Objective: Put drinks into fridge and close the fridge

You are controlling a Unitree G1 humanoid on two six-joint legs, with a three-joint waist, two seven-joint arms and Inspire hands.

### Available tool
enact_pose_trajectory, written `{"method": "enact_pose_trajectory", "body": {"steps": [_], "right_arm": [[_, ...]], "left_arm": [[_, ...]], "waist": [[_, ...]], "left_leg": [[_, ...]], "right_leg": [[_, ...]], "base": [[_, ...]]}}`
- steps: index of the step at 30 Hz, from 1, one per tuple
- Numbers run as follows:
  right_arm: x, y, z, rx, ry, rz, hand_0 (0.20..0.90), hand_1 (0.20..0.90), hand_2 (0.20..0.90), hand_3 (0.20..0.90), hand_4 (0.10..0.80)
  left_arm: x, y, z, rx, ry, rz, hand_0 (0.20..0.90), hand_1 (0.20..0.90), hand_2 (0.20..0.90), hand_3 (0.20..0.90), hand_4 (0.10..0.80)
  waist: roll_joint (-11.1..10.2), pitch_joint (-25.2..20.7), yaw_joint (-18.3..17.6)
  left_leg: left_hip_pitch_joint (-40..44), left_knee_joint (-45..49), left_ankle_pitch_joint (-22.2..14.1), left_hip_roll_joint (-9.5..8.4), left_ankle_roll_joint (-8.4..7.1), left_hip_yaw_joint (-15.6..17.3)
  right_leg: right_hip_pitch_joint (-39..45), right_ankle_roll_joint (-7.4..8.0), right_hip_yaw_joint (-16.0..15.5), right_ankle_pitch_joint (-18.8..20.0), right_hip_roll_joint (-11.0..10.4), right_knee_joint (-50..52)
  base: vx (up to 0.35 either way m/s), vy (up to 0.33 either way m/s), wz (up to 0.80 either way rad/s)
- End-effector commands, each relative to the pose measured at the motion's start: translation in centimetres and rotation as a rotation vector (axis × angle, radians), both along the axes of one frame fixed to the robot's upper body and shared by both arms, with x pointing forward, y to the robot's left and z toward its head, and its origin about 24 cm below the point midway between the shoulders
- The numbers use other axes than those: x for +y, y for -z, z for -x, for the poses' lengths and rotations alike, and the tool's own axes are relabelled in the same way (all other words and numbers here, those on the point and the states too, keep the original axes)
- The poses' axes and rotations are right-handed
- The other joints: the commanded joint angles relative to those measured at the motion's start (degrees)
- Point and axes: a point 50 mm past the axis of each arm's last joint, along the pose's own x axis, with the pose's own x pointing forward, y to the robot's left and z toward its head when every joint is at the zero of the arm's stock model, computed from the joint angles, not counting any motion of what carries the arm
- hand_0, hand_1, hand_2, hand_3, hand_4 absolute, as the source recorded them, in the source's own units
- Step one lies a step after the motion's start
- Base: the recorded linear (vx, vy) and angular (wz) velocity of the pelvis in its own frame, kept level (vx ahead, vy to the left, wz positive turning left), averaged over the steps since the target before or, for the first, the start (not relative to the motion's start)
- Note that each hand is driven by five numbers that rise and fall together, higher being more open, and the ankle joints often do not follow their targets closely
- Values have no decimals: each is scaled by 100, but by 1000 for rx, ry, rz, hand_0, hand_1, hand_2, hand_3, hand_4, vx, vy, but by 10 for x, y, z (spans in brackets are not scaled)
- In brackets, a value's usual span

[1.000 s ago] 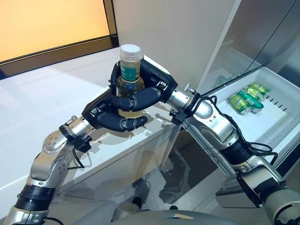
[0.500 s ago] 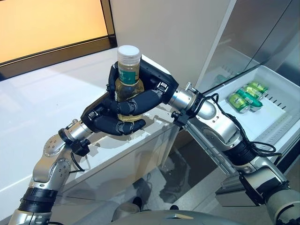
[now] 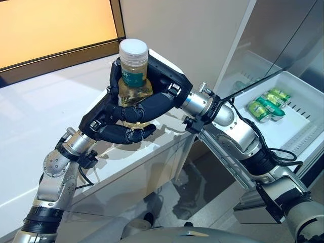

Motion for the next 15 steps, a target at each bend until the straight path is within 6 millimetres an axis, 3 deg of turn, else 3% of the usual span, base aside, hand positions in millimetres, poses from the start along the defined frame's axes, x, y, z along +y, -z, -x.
{"method": "enact_pose_trajectory", "body": {"steps": [1,8,12,15], "right_arm": [[-34,-62,14,-204,17,-313,300,300,300,200,100],[-40,-63,11,-205,43,-312,300,300,300,200,100],[-42,-64,11,-204,58,-314,300,300,300,200,100],[-43,-63,11,-197,67,-322,300,300,300,200,100]], "left_arm": [[109,-39,13,-287,-664,190,900,900,900,900,800],[119,-41,13,-379,-952,-77,900,900,900,900,800],[114,-43,12,-339,-881,-9,900,900,900,900,800],[107,-41,10,-265,-744,144,900,900,900,900,800]], "waist": [[-126,-782,5],[-135,-783,-13],[-138,-781,10],[-144,-775,16]], "left_leg": [[-172,5,-431,-278,43,-71],[-169,5,-425,-275,36,-56],[-179,5,-429,-275,40,-82],[-170,5,-437,-271,35,-104]], "right_leg": [[234,256,-191,-393,-46,35],[227,276,-176,-374,-42,35],[229,273,-180,-390,-38,35],[241,262,-180,-400,-31,35]], "base": [[0,0,0],[1,-3,-2],[3,-8,2],[11,-8,6]]}}
